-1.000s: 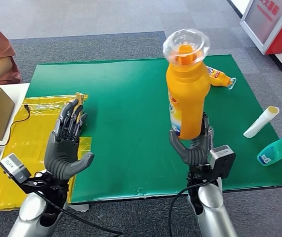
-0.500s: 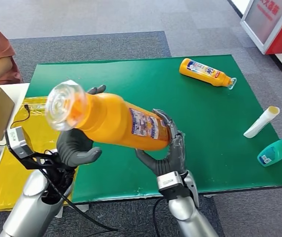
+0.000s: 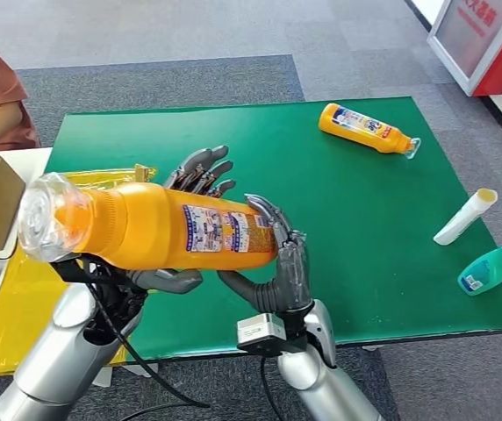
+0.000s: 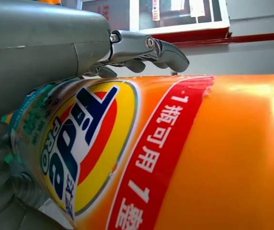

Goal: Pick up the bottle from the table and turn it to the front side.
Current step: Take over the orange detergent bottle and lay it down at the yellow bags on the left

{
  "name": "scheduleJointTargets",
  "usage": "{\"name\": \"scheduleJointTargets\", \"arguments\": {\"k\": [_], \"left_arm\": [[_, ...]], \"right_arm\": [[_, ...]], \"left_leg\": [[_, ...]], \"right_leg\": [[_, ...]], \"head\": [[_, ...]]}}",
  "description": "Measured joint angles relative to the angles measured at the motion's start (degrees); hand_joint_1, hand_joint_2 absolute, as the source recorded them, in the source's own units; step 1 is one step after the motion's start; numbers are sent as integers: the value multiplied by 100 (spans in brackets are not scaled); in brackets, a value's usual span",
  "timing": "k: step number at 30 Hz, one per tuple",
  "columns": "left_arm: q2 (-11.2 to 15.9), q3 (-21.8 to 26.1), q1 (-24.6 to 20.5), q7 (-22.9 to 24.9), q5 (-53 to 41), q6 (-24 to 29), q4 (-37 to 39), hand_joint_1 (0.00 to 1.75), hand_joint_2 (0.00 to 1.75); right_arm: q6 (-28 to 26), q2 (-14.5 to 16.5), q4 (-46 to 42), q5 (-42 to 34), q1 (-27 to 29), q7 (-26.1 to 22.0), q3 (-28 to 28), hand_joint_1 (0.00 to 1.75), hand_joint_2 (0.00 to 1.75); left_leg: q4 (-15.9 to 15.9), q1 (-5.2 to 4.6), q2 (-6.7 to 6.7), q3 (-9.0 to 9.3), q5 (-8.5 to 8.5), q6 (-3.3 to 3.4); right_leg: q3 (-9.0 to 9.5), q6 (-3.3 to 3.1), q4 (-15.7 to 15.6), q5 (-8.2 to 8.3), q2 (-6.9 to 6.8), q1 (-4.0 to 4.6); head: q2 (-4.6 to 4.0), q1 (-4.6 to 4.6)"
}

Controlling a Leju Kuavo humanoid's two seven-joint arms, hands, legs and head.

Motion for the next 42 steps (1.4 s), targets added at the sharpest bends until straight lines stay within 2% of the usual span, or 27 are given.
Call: {"name": "scheduleJointTargets", "arguments": {"k": [4,18,19,22,23,30,33,38,40,42], "left_arm": [[7,-59,-63,22,39,-4,51,175,175],[101,-90,-43,-89,-392,347,72,175,175],[95,-92,-10,-149,-546,493,64,175,175],[53,-97,225,-413,-1395,1235,-67,175,175],[35,-91,320,-507,-1680,1515,-160,175,175],[-47,133,869,-1137,-2642,2892,-916,175,175],[-51,283,1102,-1347,-3449,3742,-1169,175,175],[-51,563,1534,-1319,-5948,5691,-1382,175,175],[-95,721,1737,-1143,-7031,6041,-1399,175,175],[-177,941,1933,-975,-8144,6141,-1408,175,175]], "right_arm": [[-144,2,283,58,-151,19,54,175,175],[-386,47,953,111,-335,84,54,175,175],[-380,55,993,86,-341,118,48,168,175],[-279,65,1097,-73,-314,267,-38,37,175],[-212,67,1124,-162,-280,333,-100,0,175],[747,91,1199,-1593,160,881,-982,0,175],[953,93,1097,-1953,321,1027,-1350,0,175],[1032,94,665,-2223,587,1167,-1834,0,175],[1026,94,433,-2267,673,1179,-1952,0,175],[1013,94,194,-2299,738,1168,-2033,0,175]], "left_leg": [[0,0,0,0,0,0],[0,0,1,0,0,-1],[0,0,1,0,0,-1],[0,0,1,0,-1,-1],[0,0,1,-2,-2,0],[0,0,-7,-7,-7,2],[0,0,-8,-8,-7,2],[0,0,-8,-8,-9,3],[0,0,-7,-8,-10,4],[0,0,-7,-8,-11,4]], "right_leg": [[-1,-1,0,1,0,0],[-2,-1,0,1,0,0],[-2,-1,0,1,1,0],[-3,-1,0,0,1,0],[-3,0,-1,-1,0,0],[0,5,-1,-9,-6,0],[0,6,-1,-10,-7,0],[0,5,-1,-13,-7,0],[0,5,-2,-14,-7,0],[-1,5,-2,-14,-6,-1]], "head": [[0,0],[0,0],[0,0],[0,0],[0,-2],[0,-1],[0,-1],[0,-1],[0,-1],[0,0]]}}
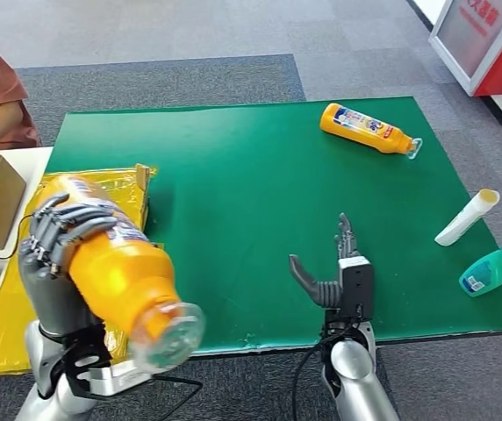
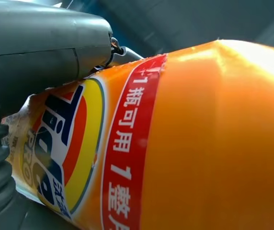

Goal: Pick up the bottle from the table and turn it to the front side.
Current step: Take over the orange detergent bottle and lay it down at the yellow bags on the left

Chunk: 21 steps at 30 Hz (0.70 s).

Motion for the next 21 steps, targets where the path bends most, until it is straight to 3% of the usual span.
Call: {"name": "scheduleJointTargets", "arguments": {"k": [3,7,10,15,21], "left_arm": [[-74,246,194,218,-799,30,4,175,175],[-45,481,417,1379,-2216,-71,221,175,175],[120,642,457,1958,-2296,-430,808,175,175],[389,995,336,1950,-1865,-955,2053,175,175],[605,1263,80,1994,-1938,-1413,2979,175,175]], "right_arm": [[-14,0,-285,-27,57,-18,-75,0,175],[117,-15,-828,-68,202,24,-115,0,175],[279,-50,-1334,63,293,89,-123,0,175],[535,-109,-1957,215,338,185,-104,0,175],[545,-177,-2357,278,390,94,-102,0,175]], "left_leg": [[0,0,0,1,0,0],[0,0,0,2,1,-1],[0,1,1,3,2,-3],[-1,3,3,2,5,-7],[0,2,2,1,3,-3]], "right_leg": [[0,0,-1,1,0,0],[-1,-1,-1,2,0,0],[-3,-3,-1,3,1,1],[-5,-5,0,4,2,5],[-3,-3,0,3,1,2]], "head": [[0,0],[0,-2],[0,-2],[0,-1],[0,-1]]}}
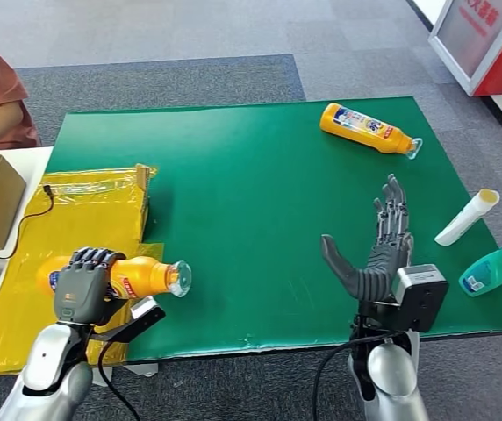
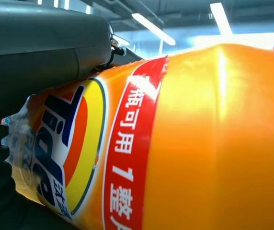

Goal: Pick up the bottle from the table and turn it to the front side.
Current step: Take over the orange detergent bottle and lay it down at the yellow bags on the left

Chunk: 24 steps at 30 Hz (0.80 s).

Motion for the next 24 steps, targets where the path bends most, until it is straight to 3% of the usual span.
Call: {"name": "scheduleJointTargets", "arguments": {"k": [11,12,15,16,24], "left_arm": [[148,144,-714,-96,-53,-18,1316,175,175],[148,146,-746,-95,-60,-4,1366,146,175],[148,151,-810,-89,-58,61,1482,15,175],[145,158,-819,-83,-45,149,1511,0,175],[70,350,-668,-101,186,850,1282,0,175]], "right_arm": [[-7,-29,-244,54,-29,-62,143,0,175],[-8,-33,-246,55,-29,-62,146,0,175],[-11,-52,-247,59,-29,-61,163,0,175],[-15,-58,-247,65,-29,-63,171,0,175],[-120,-221,-454,303,-5,-217,174,0,175]], "left_leg": [[0,1,0,0,3,-2],[0,1,0,0,3,-2],[0,0,0,0,3,-2],[0,0,0,0,3,-2],[0,0,0,0,0,-2]], "right_leg": [[0,0,1,1,0,1],[0,0,1,1,0,1],[0,0,1,1,0,1],[0,0,1,1,0,1],[0,-1,1,0,1,1]], "head": [[0,0],[0,0],[0,0],[0,0],[0,0]]}}
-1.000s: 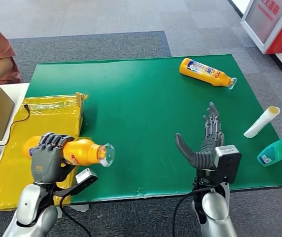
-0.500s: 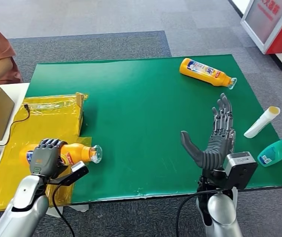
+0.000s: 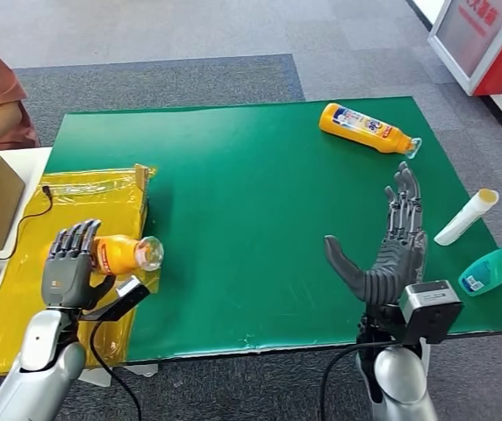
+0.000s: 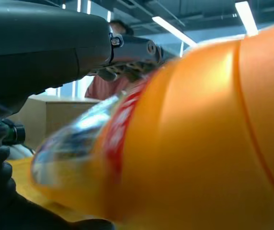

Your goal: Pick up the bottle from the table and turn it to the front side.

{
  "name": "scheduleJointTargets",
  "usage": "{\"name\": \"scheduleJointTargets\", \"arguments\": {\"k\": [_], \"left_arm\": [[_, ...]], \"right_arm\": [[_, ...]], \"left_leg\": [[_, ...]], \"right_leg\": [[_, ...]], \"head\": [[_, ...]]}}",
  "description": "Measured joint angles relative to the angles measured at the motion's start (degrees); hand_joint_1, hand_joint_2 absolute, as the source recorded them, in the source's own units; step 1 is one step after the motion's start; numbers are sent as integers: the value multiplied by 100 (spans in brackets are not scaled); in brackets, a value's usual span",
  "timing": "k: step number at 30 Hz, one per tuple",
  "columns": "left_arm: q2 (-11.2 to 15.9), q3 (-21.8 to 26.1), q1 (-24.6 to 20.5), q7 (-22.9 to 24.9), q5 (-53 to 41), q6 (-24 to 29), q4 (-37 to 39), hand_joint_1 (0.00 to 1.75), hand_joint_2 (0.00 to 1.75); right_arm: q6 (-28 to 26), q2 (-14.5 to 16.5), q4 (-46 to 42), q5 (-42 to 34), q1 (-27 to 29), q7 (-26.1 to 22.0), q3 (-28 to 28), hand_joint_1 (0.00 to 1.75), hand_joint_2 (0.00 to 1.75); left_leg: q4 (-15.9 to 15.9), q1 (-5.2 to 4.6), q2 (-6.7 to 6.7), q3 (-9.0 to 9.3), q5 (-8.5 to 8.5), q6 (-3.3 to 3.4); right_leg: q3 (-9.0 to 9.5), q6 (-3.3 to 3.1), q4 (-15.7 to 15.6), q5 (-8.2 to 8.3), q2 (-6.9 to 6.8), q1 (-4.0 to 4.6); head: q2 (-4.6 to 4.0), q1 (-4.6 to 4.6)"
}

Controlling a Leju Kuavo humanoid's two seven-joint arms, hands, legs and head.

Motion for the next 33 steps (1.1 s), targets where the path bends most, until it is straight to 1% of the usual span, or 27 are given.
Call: {"name": "scheduleJointTargets", "arguments": {"k": [2,6,12,18,22,23,24,25,26,28,29,30,32,33], "left_arm": [[-22,50,117,-15,-55,152,-230,0,175],[-88,123,361,-72,-204,394,-777,0,0],[-196,122,634,-157,-118,424,-1544,0,0],[-289,94,857,-538,724,336,-2414,0,0],[-340,72,953,-702,1083,254,-2853,0,0],[-356,65,981,-834,1347,180,-2947,0,44],[-375,53,1018,-1040,1801,53,-3059,0,87],[-397,34,1072,-1308,2487,-179,-3204,0,131],[-425,11,1143,-1607,3370,-536,-3389,0,175],[-482,-24,1326,-2085,5068,-1419,-3787,0,175],[-512,-31,1432,-2247,5743,-1894,-3977,0,175],[-543,-32,1546,-2362,6265,-2329,-4134,0,175],[-609,-27,1778,-2506,7151,-3156,-4367,0,175],[-626,-26,1838,-2530,7357,-3352,-4413,0,175]], "right_arm": [[13,-31,-42,24,10,11,0,0,175],[-5,-59,-72,56,60,25,2,0,175],[-96,-102,-169,133,143,8,-3,0,175],[-104,-120,-301,264,265,-2,-5,0,175],[-120,-123,-356,304,321,-3,-9,0,175],[-131,-124,-368,314,335,-6,-11,0,175],[-150,-124,-386,324,359,-10,-14,0,175],[-170,-124,-410,327,397,-22,-21,0,175],[-182,-125,-442,316,445,-37,-33,0,175],[-121,-126,-498,230,543,-57,-54,0,175],[-21,-134,-516,141,582,-50,-59,0,175],[148,-152,-523,20,613,-33,-60,0,175],[685,-227,-516,-348,653,-3,-60,0,175],[846,-251,-513,-452,660,3,-60,0,175]], "left_leg": [[0,0,0,0,-1,1],[0,0,0,0,-2,2],[0,0,0,0,-2,2],[0,0,0,0,-2,2],[0,0,0,0,-3,2],[0,0,0,0,-3,2],[0,0,0,0,-3,2],[0,0,0,0,-4,2],[0,0,0,0,-4,2],[0,0,0,0,-7,1],[0,0,0,0,-10,0],[0,0,0,0,-13,-2],[0,-1,0,1,-19,-3],[0,-1,0,1,-20,-3]], "right_leg": [[0,0,0,0,0,0],[0,0,-1,-2,-1,0],[1,0,-1,-1,0,0],[1,0,-1,-1,0,0],[0,0,-1,-1,0,0],[0,0,-1,-1,0,0],[0,0,-1,-1,0,0],[0,0,-1,-2,0,0],[1,0,-1,-2,0,0],[2,0,-2,-4,0,0],[2,-1,-2,-5,0,0],[2,-2,-2,-7,1,0],[2,-3,-2,-9,1,-1],[2,-3,-2,-9,1,-1]], "head": [[0,0],[0,-1],[0,0],[0,-1],[0,0],[0,0],[0,0],[0,-1],[0,0],[0,0],[0,2],[0,1],[0,1],[0,0]]}}
